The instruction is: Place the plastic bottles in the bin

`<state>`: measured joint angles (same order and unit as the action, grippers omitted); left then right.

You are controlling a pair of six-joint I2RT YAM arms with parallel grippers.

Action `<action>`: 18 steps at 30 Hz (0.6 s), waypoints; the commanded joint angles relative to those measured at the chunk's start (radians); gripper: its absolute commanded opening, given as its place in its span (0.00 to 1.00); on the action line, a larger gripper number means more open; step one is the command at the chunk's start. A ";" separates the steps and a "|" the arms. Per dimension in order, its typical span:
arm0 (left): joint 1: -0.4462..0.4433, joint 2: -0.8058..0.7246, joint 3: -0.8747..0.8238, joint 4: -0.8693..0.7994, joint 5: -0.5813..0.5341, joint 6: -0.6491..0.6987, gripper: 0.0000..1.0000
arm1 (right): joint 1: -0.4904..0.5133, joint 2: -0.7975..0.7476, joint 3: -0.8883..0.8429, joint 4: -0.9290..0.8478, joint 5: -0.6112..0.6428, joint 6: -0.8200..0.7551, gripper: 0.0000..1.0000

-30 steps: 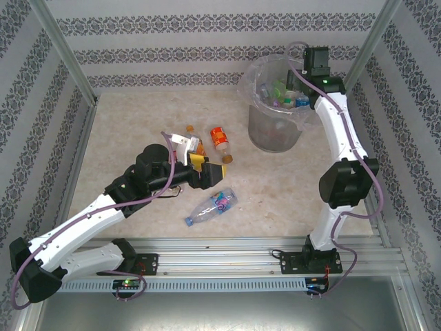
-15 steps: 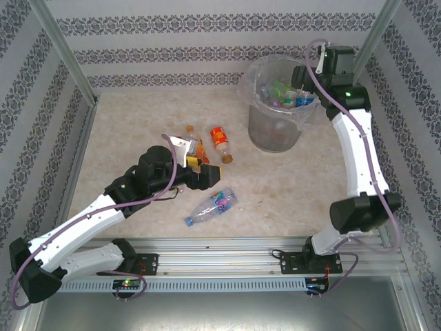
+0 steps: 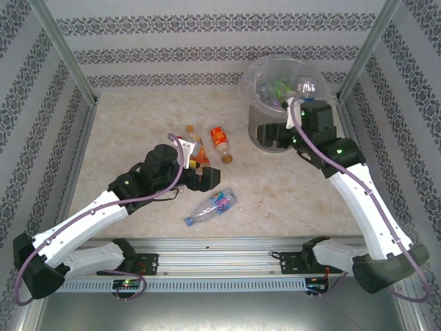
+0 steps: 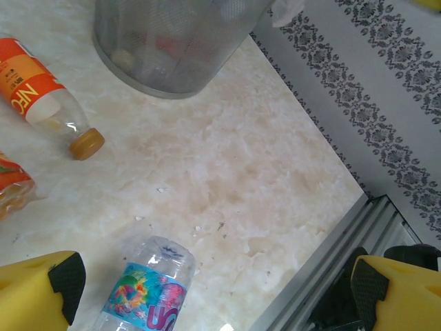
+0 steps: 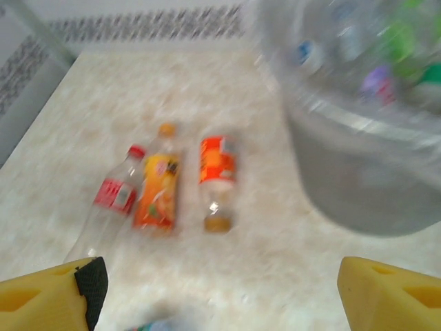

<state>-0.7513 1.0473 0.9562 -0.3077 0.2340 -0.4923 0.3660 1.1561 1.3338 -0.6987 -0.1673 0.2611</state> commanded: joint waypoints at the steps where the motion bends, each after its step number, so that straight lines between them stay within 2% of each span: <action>1: 0.001 -0.043 -0.008 0.017 0.030 0.040 1.00 | 0.052 -0.003 -0.091 0.061 -0.049 0.047 0.84; 6: 0.001 -0.087 -0.046 0.044 0.022 0.028 1.00 | 0.120 0.070 -0.156 0.136 -0.045 0.049 0.84; 11: 0.001 -0.118 -0.083 0.076 0.006 0.018 1.00 | 0.146 0.211 -0.153 0.171 -0.038 -0.004 0.84; 18: 0.001 -0.117 -0.115 0.110 0.004 -0.010 1.00 | 0.165 0.400 -0.116 0.196 0.056 -0.065 0.80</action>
<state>-0.7513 0.9413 0.8604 -0.2577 0.2382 -0.4831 0.5201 1.5101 1.1851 -0.5266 -0.1654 0.2398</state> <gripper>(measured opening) 0.998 0.807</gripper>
